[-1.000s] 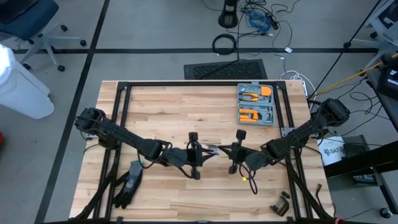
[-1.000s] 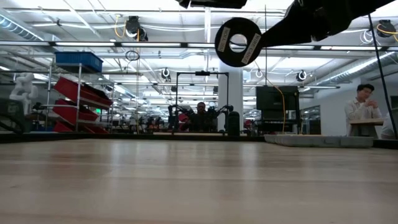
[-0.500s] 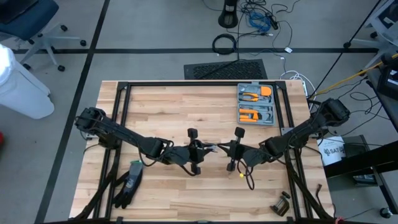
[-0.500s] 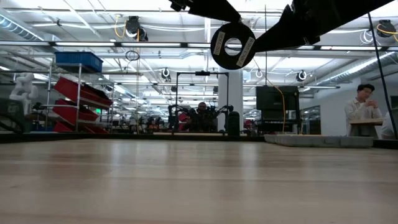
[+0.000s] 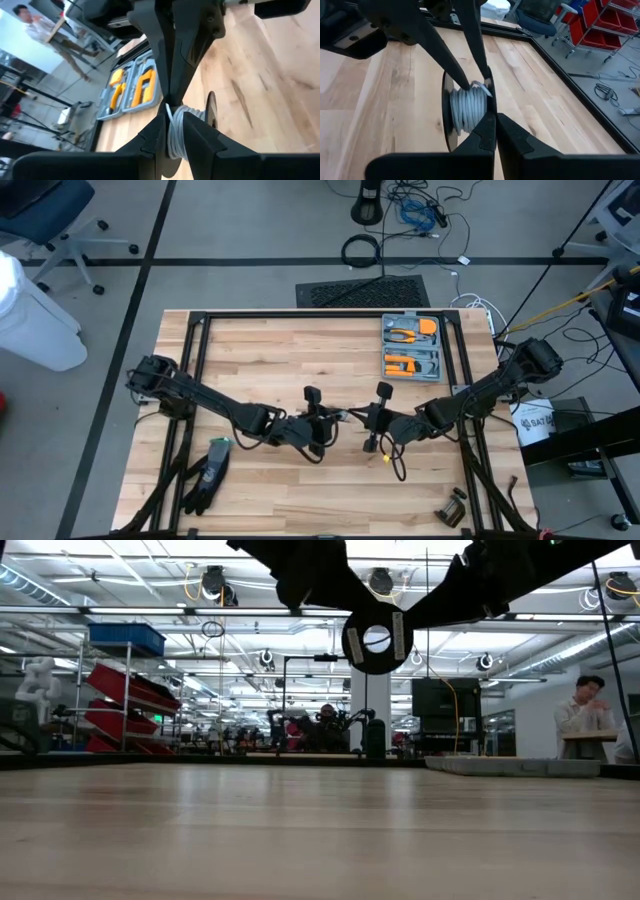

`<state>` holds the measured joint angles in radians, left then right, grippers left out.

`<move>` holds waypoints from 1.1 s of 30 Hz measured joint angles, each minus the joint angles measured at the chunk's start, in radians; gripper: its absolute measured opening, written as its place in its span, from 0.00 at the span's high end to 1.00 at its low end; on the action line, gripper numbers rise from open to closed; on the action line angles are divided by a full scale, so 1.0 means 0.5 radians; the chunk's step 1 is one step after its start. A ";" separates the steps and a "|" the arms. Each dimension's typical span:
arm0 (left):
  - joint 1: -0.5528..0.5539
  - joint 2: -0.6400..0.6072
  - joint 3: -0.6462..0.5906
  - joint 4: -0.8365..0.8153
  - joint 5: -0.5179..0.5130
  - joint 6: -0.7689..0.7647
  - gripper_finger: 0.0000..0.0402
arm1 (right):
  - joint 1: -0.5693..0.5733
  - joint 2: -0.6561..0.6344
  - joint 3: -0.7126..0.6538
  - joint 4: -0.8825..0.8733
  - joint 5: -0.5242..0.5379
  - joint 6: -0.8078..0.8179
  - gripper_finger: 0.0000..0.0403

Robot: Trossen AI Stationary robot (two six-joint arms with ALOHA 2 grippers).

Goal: Coil cords
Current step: Uncoil the white wire from the spool

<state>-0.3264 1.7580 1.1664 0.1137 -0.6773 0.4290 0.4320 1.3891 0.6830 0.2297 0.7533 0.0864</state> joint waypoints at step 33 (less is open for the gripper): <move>-0.002 0.000 0.000 -0.008 -0.026 -0.062 0.87 | 0.001 0.000 0.001 -0.008 -0.009 0.030 1.00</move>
<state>-0.3275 1.7580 1.1666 0.1097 -0.6903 0.3980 0.4324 1.3891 0.6834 0.2256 0.7490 0.1015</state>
